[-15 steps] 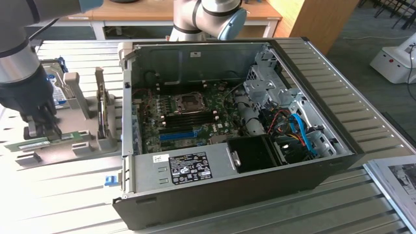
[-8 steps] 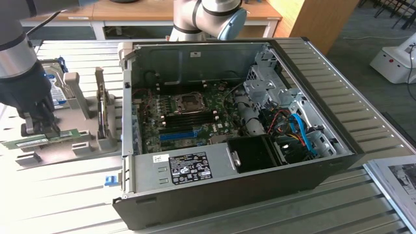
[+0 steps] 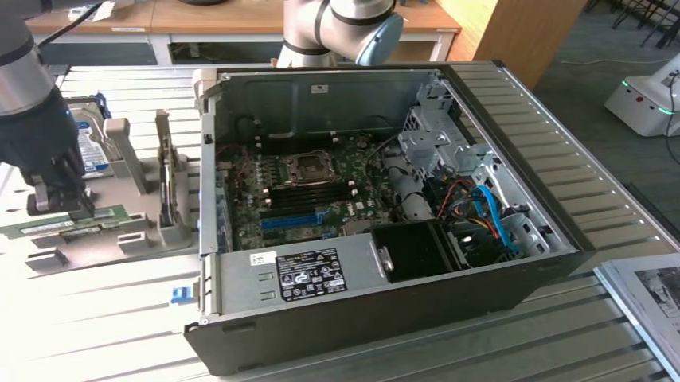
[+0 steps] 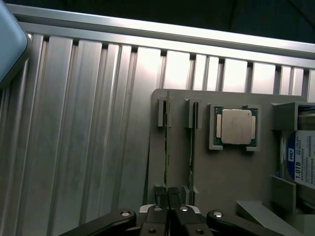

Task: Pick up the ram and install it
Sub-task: 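Pick up the ram and move it above insertion slot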

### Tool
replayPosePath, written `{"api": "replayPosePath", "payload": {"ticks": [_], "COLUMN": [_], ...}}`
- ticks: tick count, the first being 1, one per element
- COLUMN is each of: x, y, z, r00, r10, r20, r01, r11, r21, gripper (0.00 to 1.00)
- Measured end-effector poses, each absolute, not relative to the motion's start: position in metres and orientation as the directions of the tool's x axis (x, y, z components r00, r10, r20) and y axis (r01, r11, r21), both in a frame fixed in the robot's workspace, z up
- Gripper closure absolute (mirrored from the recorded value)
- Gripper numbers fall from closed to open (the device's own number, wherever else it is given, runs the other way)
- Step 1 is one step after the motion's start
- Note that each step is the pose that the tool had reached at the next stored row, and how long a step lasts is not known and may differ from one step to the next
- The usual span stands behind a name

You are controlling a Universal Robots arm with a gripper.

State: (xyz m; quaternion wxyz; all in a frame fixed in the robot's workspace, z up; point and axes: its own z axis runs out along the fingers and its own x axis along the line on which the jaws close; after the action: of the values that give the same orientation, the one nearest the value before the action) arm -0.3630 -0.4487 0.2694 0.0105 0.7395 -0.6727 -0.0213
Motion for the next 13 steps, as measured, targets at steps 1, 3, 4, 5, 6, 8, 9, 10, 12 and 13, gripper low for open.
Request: {"api": "replayPosePath", "payload": {"ticks": [1, 3, 4, 5, 6, 8, 9, 10, 12, 13], "x": [-0.363, -0.363, -0.363, -0.363, -0.363, -0.363, -0.363, -0.363, -0.363, -0.363], "y": [-0.449, -0.449, -0.449, -0.449, -0.449, -0.449, -0.449, -0.449, -0.449, -0.449], "z": [0.271, 0.275, 0.277, 0.28, 0.282, 0.286, 0.288, 0.289, 0.292, 0.294], "r00": [0.093, 0.092, 0.092, 0.092, 0.091, 0.09, 0.09, 0.089, 0.088, 0.087], "r10": [-0.995, -0.996, -0.996, -0.996, -0.996, -0.996, -0.996, -0.996, -0.996, -0.996], "r20": [-0.017, -0.017, -0.017, -0.017, -0.017, -0.017, -0.017, -0.017, -0.017, -0.017], "r01": [-0.995, -0.995, -0.995, -0.995, -0.995, -0.995, -0.995, -0.995, -0.995, -0.995], "r11": [-0.094, -0.093, -0.093, -0.092, -0.092, -0.091, -0.09, -0.09, -0.088, -0.088], "r21": [0.044, 0.044, 0.044, 0.044, 0.044, 0.044, 0.044, 0.044, 0.044, 0.044], "gripper": [0.88, 0.88, 0.88, 0.88, 0.88, 0.88, 0.88, 0.88, 0.88, 0.88]}}
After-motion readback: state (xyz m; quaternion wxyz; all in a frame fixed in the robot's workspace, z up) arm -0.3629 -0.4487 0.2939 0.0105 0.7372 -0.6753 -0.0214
